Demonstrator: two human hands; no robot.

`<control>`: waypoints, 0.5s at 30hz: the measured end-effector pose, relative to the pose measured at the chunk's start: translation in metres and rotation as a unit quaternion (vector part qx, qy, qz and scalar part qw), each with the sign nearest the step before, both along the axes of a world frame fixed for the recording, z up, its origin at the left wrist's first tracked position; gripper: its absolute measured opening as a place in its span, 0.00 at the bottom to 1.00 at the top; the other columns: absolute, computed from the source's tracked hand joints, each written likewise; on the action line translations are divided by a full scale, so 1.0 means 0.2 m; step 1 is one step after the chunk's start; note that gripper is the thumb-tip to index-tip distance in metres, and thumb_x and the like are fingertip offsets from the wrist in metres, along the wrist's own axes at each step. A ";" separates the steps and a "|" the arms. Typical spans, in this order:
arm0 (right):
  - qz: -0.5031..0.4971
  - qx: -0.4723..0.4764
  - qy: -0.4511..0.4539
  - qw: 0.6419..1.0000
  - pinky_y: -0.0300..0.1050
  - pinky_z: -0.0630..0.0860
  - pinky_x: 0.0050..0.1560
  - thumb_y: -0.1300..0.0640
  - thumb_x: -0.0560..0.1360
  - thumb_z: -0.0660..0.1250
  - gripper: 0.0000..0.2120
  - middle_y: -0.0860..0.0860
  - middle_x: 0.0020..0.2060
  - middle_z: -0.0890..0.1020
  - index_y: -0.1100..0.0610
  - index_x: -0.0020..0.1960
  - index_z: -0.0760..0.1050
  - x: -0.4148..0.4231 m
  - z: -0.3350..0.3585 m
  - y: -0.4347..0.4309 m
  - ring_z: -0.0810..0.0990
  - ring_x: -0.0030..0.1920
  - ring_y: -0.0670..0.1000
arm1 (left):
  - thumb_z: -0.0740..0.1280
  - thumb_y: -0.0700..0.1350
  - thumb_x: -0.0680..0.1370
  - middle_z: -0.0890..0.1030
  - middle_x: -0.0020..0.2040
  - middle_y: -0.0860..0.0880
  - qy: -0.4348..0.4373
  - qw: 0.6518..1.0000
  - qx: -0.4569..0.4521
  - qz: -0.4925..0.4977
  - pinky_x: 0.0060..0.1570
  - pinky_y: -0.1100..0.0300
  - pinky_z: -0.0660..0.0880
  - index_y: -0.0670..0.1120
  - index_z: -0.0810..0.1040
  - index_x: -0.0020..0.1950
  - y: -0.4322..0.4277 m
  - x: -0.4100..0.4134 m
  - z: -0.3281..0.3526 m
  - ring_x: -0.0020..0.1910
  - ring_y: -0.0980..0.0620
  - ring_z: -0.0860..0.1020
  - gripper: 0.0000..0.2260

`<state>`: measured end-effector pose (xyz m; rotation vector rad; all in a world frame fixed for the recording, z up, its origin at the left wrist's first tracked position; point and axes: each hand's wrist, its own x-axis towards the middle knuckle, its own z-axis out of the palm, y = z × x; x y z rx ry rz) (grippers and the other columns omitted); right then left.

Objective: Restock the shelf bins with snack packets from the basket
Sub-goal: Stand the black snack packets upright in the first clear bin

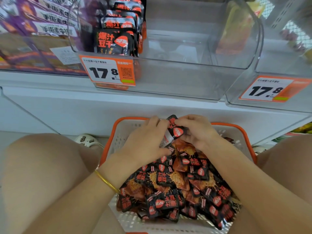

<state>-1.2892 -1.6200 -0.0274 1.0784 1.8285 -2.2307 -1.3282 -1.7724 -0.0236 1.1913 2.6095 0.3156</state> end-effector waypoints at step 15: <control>0.202 0.075 0.208 0.954 0.42 0.81 0.35 0.62 0.70 0.69 0.05 0.48 0.33 0.83 0.58 0.46 0.78 -0.14 0.61 -0.01 0.82 0.32 0.46 | 0.66 0.36 0.76 0.80 0.40 0.53 -0.156 0.797 0.537 0.226 0.39 0.69 0.73 0.50 0.76 0.48 -0.12 -0.18 0.44 0.36 0.63 0.78 0.09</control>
